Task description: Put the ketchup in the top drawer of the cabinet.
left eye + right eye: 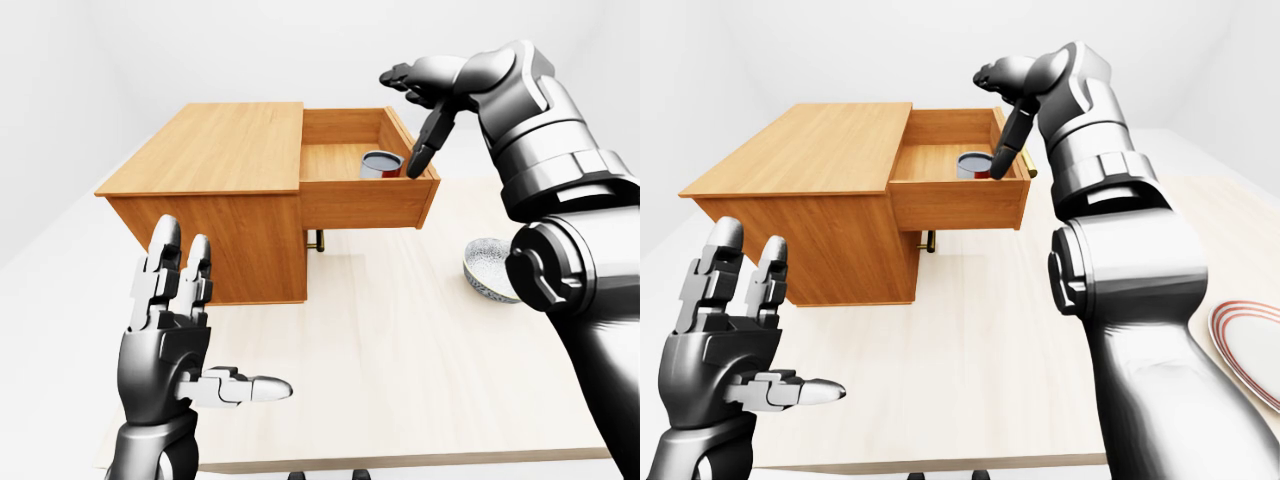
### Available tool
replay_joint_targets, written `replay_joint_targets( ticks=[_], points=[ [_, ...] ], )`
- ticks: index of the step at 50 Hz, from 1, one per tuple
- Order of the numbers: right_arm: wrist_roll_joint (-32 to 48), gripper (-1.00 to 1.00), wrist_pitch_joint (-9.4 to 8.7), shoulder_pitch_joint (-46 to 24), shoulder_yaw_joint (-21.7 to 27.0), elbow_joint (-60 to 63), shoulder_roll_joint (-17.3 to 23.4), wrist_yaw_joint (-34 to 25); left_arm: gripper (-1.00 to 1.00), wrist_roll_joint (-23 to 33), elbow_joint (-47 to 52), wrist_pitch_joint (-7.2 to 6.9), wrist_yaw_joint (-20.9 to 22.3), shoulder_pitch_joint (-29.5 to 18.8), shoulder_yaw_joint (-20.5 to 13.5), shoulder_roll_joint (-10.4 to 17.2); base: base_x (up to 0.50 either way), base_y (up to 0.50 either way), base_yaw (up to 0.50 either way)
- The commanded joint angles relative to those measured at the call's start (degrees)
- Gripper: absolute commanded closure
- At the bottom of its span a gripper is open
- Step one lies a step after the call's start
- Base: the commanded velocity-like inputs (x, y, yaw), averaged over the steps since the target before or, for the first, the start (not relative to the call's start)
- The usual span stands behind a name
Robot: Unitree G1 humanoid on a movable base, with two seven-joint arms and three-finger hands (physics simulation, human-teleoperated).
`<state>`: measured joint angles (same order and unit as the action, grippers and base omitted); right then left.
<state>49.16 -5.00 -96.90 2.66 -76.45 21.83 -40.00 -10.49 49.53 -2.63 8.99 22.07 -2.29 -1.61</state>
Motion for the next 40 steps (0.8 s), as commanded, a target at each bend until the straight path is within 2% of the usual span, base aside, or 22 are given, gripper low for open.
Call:
replay_joint_targets(
  ticks=[1,4,5,6,9,17,25,40],
  points=[
    [0.2,-1.0,0.0,-0.4,0.2,0.1,0.4,0.0,-1.0,0.1,0.0,0.44,0.1,0.4,0.3,0.0,0.0,0.0,0.0],
    [0.1,-1.0,0.0,-0.7,0.3,0.1,0.5,0.0,-1.0,-0.1,0.0,0.14,0.0,0.1,0.1,0.1,0.0,0.0,0.0],
    [-0.1,-1.0,0.0,-0.8,0.4,0.1,0.5,0.0,-1.0,0.0,-0.1,0.3,0.0,0.1,0.1,0.1,0.0,0.0,0.0],
    [0.1,-1.0,0.0,-0.8,0.3,0.1,0.5,0.0,-1.0,0.1,-0.7,1.15,0.2,0.4,0.2,0.0,0.0,0.0,0.0],
    [0.0,-1.0,0.0,-1.0,0.3,0.1,0.6,0.0,-1.0,0.2,-0.4,0.64,0.0,0.2,0.3,0.1,0.0,0.0,0.0],
    [0.4,-1.0,0.0,-2.4,0.0,0.2,1.3,0.0,-1.0,0.5,-1.0,1.16,0.0,0.3,0.6,0.2,0.0,0.0,0.0],
    [1.4,-1.0,0.0,-5.2,-0.4,0.6,2.1,0.0,-1.0,0.0,0.1,0.18,-0.2,0.2,0.3,0.3,0.0,0.0,0.0],
    [0.9,-1.0,0.0,-9.3,0.4,3.9,4.8,0.0,-1.0,-0.8,1.6,-0.4,0.2,1.0,-0.1,0.1,0.0,0.0,0.0]
  ],
)
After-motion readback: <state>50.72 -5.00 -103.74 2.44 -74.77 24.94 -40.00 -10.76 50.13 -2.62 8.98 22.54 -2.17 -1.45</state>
